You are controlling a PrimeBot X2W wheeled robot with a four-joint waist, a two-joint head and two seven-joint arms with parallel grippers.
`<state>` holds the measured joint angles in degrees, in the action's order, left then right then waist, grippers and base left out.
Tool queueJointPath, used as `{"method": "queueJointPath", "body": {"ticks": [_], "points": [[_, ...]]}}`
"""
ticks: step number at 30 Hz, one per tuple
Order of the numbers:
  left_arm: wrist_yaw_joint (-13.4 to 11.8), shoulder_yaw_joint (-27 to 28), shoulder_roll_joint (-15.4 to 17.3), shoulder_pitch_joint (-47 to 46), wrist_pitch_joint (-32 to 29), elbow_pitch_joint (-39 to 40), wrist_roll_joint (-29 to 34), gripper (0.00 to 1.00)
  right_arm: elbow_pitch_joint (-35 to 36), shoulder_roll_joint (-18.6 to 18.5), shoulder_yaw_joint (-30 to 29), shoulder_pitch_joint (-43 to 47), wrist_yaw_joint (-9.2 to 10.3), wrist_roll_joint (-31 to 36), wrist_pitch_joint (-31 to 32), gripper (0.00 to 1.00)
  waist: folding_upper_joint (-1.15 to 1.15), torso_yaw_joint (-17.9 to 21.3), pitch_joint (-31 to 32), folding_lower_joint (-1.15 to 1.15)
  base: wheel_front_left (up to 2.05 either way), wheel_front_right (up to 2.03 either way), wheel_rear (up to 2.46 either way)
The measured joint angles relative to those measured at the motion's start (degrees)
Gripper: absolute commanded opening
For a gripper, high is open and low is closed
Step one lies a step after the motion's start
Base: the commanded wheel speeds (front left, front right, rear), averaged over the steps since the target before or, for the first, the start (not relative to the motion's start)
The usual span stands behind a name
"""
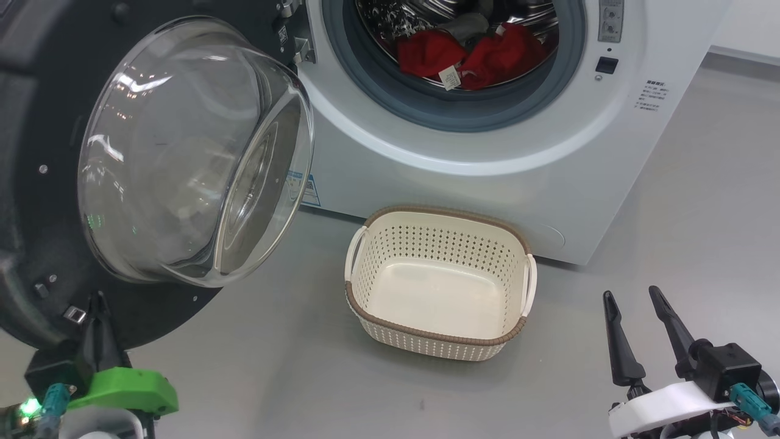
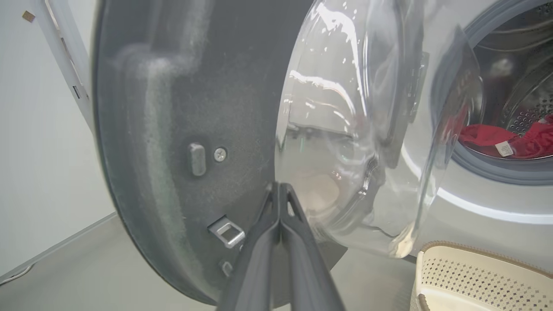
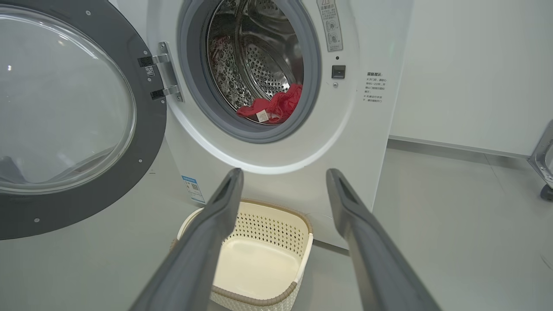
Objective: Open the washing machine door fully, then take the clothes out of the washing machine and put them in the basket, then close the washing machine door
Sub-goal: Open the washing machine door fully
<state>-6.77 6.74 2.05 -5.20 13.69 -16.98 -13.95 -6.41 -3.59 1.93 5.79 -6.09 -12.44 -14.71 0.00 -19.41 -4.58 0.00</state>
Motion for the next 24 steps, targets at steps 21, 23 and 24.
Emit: {"method": "queueJointPath", "body": {"ticks": [21,23,24], "points": [[3.1,-16.6,0.1,7.1,0.5,9.4,1.1,0.0,0.7,0.1,0.8,0.0,-0.34,1.1,0.0,1.0,0.0,3.2,0.8,0.0,0.0,0.0,0.0],[3.1,-17.8,0.2,7.3,0.5,10.1,0.9,0.0,0.8,0.1,0.9,0.0,-0.34,1.1,0.0,1.0,0.0,3.9,0.9,0.0,0.0,0.0,0.0],[3.1,-18.3,0.3,7.5,0.5,10.3,0.9,0.0,0.8,0.1,0.9,0.0,-0.34,1.1,0.0,1.0,0.0,4.3,0.9,0.0,0.0,0.0,0.0]]}}
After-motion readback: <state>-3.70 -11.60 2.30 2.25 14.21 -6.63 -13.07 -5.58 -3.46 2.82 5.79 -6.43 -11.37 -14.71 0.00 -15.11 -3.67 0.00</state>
